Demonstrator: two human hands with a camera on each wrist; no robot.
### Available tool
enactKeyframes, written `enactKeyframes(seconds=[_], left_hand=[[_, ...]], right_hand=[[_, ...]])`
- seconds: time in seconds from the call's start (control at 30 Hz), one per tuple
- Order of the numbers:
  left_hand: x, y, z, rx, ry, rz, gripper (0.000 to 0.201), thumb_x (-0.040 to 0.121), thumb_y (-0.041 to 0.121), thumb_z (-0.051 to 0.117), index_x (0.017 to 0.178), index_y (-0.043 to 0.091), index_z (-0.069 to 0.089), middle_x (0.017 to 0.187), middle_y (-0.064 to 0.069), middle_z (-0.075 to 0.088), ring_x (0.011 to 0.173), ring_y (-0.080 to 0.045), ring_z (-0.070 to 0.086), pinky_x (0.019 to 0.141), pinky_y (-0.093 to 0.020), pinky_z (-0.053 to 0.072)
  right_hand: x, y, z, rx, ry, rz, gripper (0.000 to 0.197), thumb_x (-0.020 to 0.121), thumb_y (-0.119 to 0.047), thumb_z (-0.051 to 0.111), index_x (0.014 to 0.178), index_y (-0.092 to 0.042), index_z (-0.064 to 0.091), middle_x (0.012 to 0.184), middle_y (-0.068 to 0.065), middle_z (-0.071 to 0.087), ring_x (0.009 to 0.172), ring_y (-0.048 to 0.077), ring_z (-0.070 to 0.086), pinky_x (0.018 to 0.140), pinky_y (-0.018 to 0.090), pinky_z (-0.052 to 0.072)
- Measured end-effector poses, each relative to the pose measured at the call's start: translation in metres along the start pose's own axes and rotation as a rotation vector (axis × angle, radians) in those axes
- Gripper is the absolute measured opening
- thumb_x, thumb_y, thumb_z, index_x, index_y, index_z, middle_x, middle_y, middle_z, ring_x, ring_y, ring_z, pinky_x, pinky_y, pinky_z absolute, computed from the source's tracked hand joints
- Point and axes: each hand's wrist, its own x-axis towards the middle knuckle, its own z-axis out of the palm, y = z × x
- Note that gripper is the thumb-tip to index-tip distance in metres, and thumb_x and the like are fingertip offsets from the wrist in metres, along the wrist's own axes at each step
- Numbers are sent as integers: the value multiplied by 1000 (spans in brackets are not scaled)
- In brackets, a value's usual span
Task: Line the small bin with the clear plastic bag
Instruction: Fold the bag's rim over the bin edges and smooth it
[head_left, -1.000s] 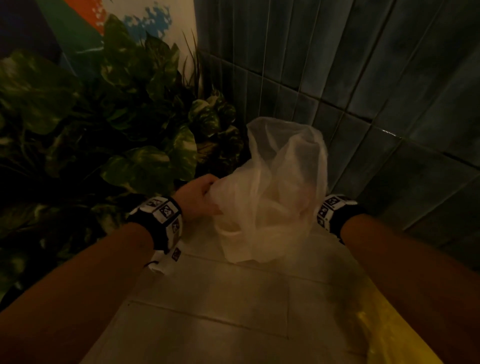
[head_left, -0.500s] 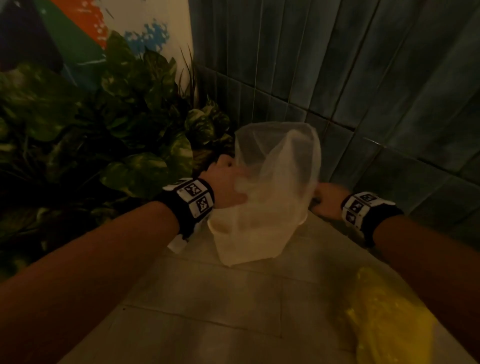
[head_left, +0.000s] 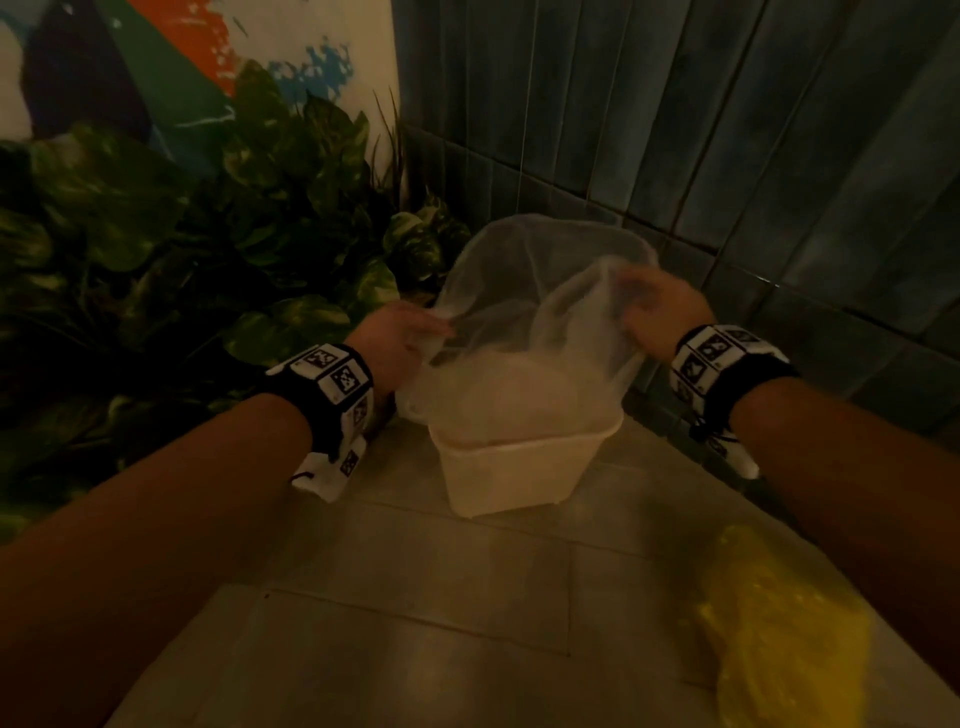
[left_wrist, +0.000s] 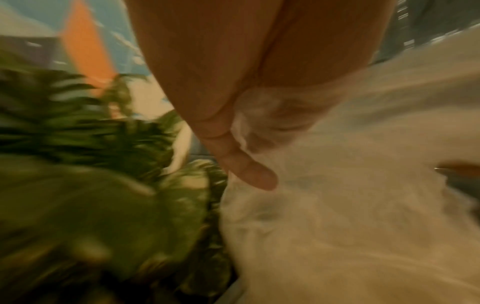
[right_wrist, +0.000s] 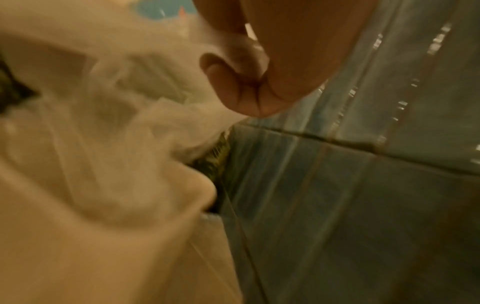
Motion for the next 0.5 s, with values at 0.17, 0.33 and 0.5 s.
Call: enactKeyframes(seconds=[0.17, 0.33, 0.5], left_hand=[[-2, -35, -7, 115, -98, -272, 44, 93, 25, 57, 136, 18, 50, 139, -8, 50, 126, -28, 49, 104, -35, 40], [0, -28, 21, -342, -168, -472, 56, 86, 20, 63, 137, 19, 39, 135, -13, 47, 111, -38, 59, 82, -38, 54], [8, 2, 45, -462, -100, -379, 69, 80, 17, 65, 141, 20, 34, 132, -12, 52, 106, -36, 63, 75, -47, 61]], right_hand=[[1, 35, -14, -262, -15, 177, 29, 87, -17, 60, 114, -20, 69, 128, 11, 61, 114, 30, 58, 94, 31, 48], [-3, 41, -10, -27, -100, 227, 25, 88, -24, 62, 112, -22, 67, 118, 7, 63, 88, 23, 62, 59, 28, 57], [-8, 28, 20, 231, -215, 240, 59, 67, -40, 79, 119, -30, 52, 127, 7, 56, 110, 30, 60, 86, 40, 54]])
